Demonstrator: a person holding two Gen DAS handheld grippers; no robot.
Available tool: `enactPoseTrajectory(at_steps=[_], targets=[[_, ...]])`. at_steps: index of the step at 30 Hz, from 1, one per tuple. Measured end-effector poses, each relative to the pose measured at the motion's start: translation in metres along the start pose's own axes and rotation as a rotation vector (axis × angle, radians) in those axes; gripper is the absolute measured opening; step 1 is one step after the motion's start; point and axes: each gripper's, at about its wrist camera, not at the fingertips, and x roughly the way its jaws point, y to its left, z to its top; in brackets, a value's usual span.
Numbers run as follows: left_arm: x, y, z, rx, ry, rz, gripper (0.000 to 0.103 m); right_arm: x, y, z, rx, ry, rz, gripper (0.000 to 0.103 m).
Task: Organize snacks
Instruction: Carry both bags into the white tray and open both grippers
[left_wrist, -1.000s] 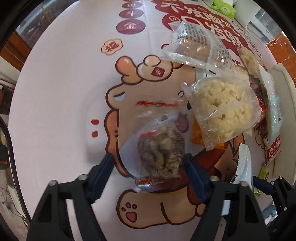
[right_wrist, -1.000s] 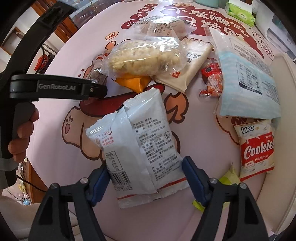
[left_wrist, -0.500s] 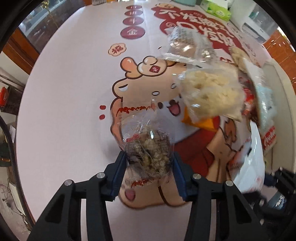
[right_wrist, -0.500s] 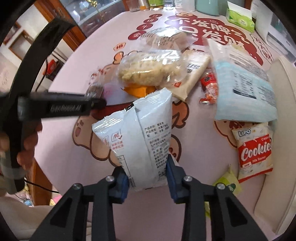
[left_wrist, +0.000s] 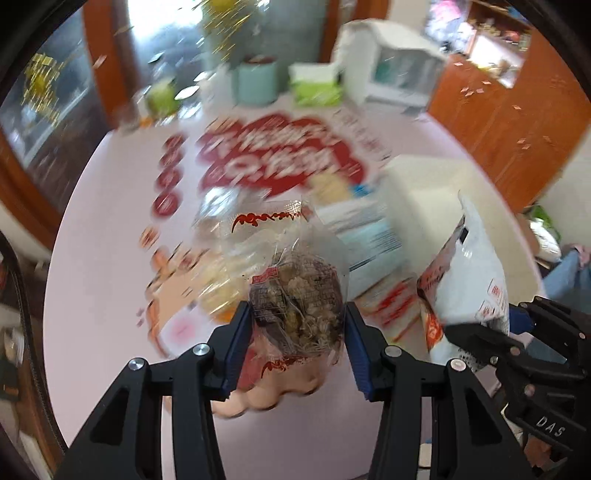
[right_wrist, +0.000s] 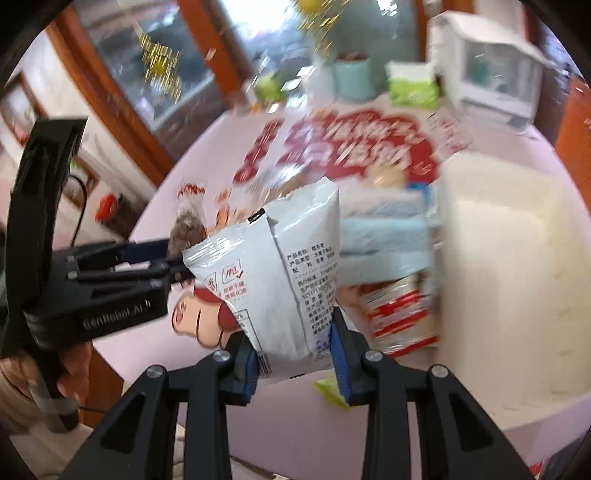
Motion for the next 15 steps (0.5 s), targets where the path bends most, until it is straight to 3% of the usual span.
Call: enactPoseTrajectory(at_steps=[8, 15], targets=[[-0.009, -0.105, 0.033, 0.159, -0.089, -0.079, 0.048, -0.086, -0.075, 0.003, 0.156, -0.207, -0.19, 0.034], [0.02, -0.175, 0.056, 0.254, -0.08, -0.075, 0.048, -0.101, -0.136, 0.001, 0.235, -0.237, -0.327, 0.034]])
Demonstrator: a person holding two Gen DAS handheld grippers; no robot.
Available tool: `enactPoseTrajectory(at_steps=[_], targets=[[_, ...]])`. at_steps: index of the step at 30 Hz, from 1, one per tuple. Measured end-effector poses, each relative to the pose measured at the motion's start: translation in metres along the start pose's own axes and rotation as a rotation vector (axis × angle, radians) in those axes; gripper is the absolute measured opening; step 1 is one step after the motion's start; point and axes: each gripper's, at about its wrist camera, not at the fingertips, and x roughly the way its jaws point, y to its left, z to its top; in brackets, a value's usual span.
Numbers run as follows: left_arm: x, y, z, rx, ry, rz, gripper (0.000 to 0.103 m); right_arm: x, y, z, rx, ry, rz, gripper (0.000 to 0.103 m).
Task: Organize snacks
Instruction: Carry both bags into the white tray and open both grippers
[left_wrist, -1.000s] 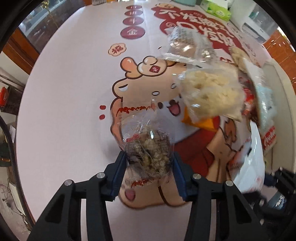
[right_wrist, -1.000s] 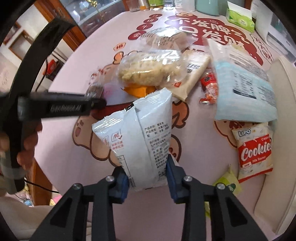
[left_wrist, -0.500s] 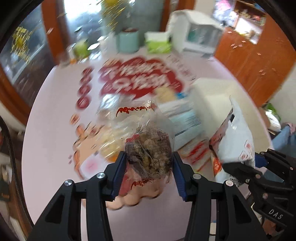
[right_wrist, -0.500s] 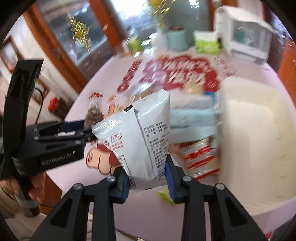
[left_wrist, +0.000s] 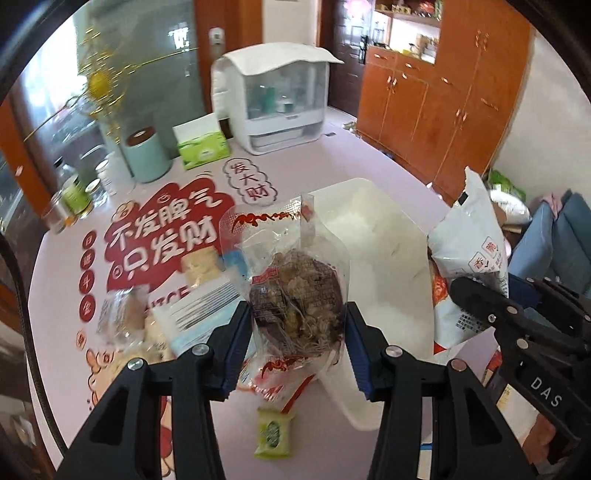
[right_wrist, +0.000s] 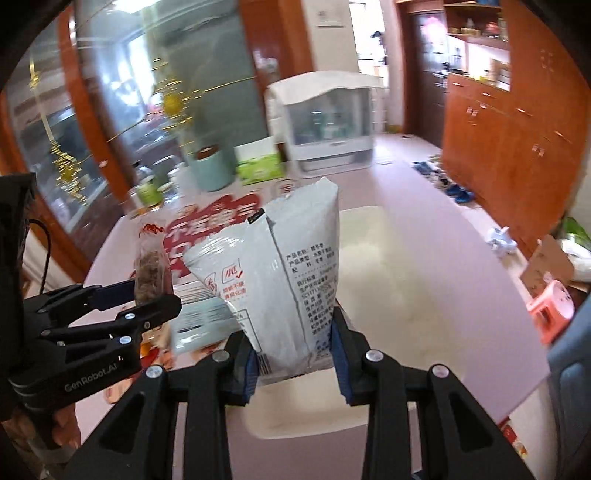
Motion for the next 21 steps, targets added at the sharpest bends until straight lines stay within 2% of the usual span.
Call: enactPoseTrajectory(at_steps=[7, 9, 10, 11, 14, 19, 21], targets=[[0.04, -0.03, 0.015, 0.042, 0.07, 0.03, 0.051, 0.022, -0.035, 0.001, 0.041, 0.014, -0.051, 0.035], [0.046, -0.036, 0.016, 0.051, 0.081, 0.044, 0.066, 0.024, -0.042, -0.002, 0.043, 0.026, -0.061, 0.035], [0.046, -0.038, 0.016, 0.054, 0.076, 0.051, 0.08, 0.025, -0.044, -0.003, 0.045, 0.032, -0.062, 0.036], [0.044, -0.039, 0.016, 0.054, 0.068, 0.057, 0.089, 0.025, -0.047, -0.005, 0.051, 0.033, -0.06, 0.036], [0.041, -0.042, 0.015, 0.057, 0.05, 0.057, 0.091, 0.022, -0.051, -0.01, 0.064, 0.029, -0.042, 0.039], [0.041, -0.037, 0.013, 0.024, 0.079, 0.046, 0.091, 0.015, -0.058, -0.013, 0.087, 0.005, -0.032, 0.055], [0.039, -0.035, 0.011, 0.013, 0.08, 0.052, 0.091, 0.013, -0.057, -0.012, 0.094, -0.001, -0.026, 0.058]])
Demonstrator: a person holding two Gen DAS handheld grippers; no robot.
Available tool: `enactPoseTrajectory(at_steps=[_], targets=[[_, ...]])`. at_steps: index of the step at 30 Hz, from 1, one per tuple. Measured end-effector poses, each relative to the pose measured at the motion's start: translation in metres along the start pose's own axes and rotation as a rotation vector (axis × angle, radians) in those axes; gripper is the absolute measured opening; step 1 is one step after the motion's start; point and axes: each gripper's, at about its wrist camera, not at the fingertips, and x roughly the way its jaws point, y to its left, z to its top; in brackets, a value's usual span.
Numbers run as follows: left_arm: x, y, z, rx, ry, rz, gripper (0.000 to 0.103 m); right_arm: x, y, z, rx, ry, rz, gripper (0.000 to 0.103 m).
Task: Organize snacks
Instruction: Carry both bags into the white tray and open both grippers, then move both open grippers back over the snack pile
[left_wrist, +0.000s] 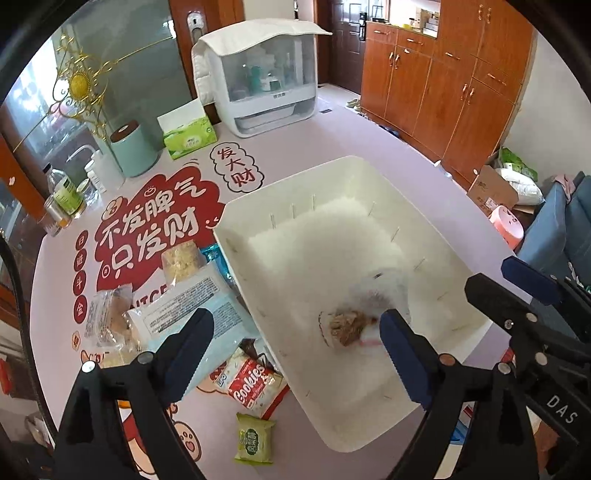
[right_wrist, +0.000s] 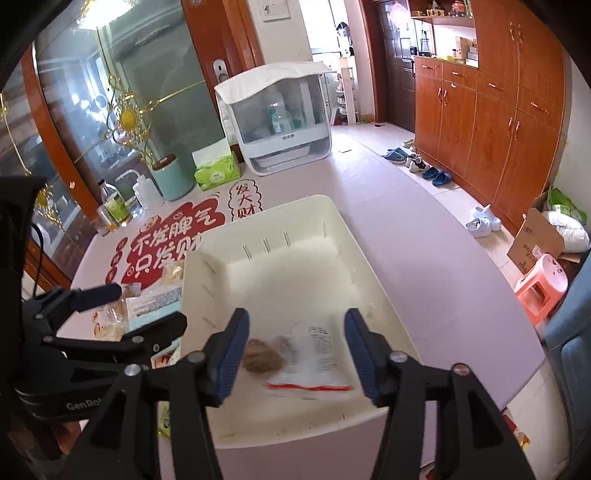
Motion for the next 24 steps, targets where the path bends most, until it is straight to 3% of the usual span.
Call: enactPoseTrajectory(at_steps=[24], targets=[[-0.034, 0.034, -0.033, -0.112, -0.008, 0.056, 0.091, -0.01, 0.035, -0.019, -0.05, 0.022, 0.05, 0.058]])
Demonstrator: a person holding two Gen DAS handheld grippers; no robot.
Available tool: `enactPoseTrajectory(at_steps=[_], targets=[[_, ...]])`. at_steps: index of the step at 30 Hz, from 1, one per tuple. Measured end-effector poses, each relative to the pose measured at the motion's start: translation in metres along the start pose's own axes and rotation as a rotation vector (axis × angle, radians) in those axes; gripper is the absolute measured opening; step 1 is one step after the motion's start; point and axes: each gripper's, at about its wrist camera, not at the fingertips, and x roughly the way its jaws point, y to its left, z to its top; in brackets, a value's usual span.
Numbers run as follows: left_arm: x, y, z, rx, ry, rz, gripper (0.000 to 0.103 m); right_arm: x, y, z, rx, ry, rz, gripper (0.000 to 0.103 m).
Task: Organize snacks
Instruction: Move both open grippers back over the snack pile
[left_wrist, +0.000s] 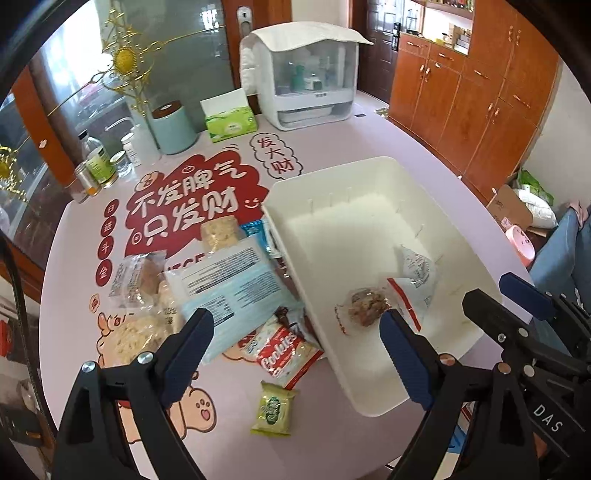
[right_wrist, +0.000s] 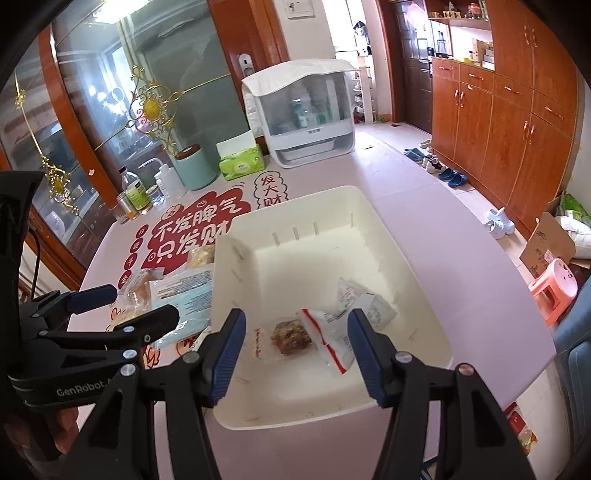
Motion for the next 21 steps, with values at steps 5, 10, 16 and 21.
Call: enactPoseTrajectory(at_steps=[5, 10, 16, 21], targets=[[-0.009, 0.021, -0.008, -0.043, -0.008, 0.018, 0.091, 0.001, 0.017, -0.001, -0.029, 0.008, 0.028, 0.058], [-0.02, 0.047, -0.017, -0.087, -0.021, 0.045, 0.091, 0.002, 0.039, -0.001, -0.063, 0.017, 0.059, 0.058], [-0.046, 0.085, -0.022, -0.148, -0.088, 0.09, 0.091, -0.004, 0.066, 0.005, -0.088, -0.008, 0.108, 0.058], [-0.067, 0.132, -0.031, -0.238, -0.173, 0.126, 0.091, -0.004, 0.089, 0.014, -0.118, -0.021, 0.127, 0.058]])
